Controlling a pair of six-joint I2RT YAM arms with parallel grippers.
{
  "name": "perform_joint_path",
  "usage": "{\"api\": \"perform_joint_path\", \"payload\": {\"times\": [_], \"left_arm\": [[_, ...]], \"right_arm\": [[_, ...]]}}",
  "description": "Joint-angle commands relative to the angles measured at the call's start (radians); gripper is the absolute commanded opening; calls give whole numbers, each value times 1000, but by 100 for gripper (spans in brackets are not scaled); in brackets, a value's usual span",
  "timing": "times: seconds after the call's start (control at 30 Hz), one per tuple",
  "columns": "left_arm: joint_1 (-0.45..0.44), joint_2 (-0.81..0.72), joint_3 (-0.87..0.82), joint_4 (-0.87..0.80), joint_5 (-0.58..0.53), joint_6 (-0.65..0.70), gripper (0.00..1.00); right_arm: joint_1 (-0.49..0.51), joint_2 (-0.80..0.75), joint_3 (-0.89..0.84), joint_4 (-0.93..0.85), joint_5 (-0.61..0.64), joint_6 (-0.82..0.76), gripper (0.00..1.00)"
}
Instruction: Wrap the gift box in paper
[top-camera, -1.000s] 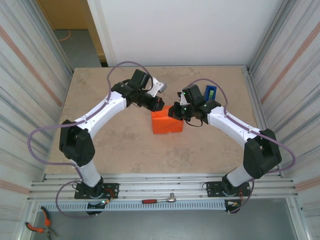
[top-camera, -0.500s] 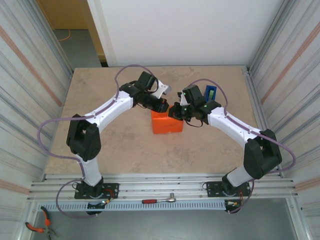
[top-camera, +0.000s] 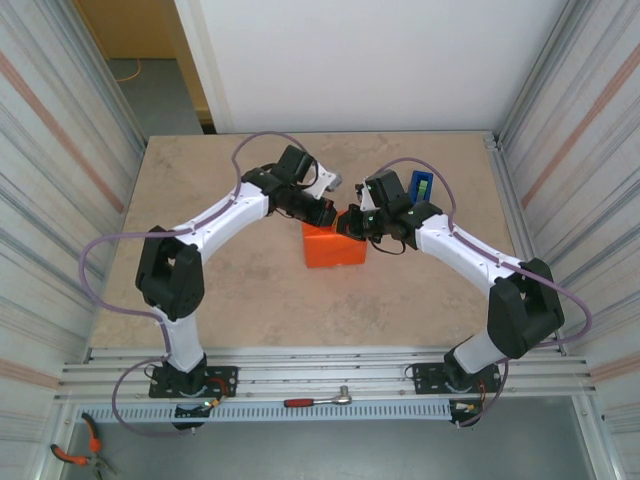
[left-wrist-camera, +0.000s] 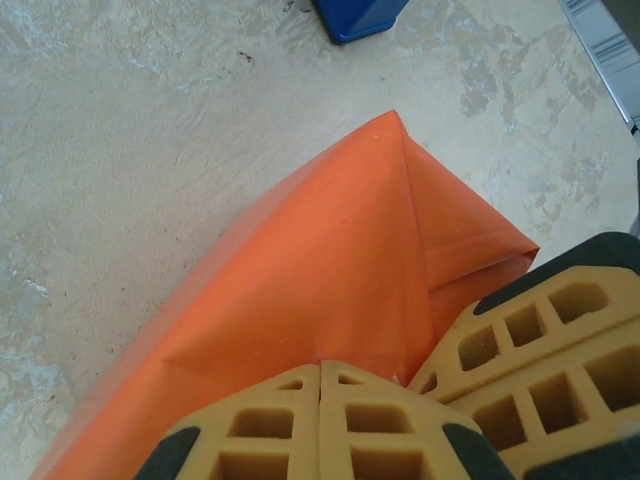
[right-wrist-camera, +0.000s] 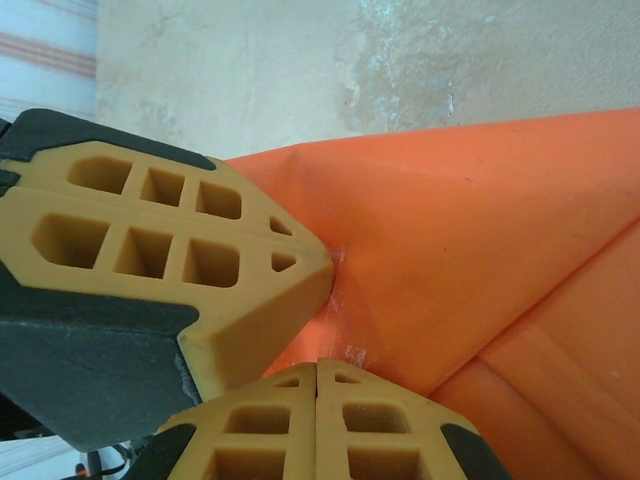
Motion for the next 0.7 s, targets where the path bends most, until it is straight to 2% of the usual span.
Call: {"api": "perform_joint_path", "payload": {"times": [0.0, 0.3, 0.67], "left_arm": [[-5, 22, 39, -21, -8, 12, 0], [-7, 26, 110, -24, 27, -3, 0], [-8, 56, 17, 20, 13, -20, 0]], "right_arm": [[15, 41, -62, -128, 34, -3, 0], [15, 40, -73, -123, 34, 2, 0], [15, 46, -69, -114, 28, 6, 0]]}}
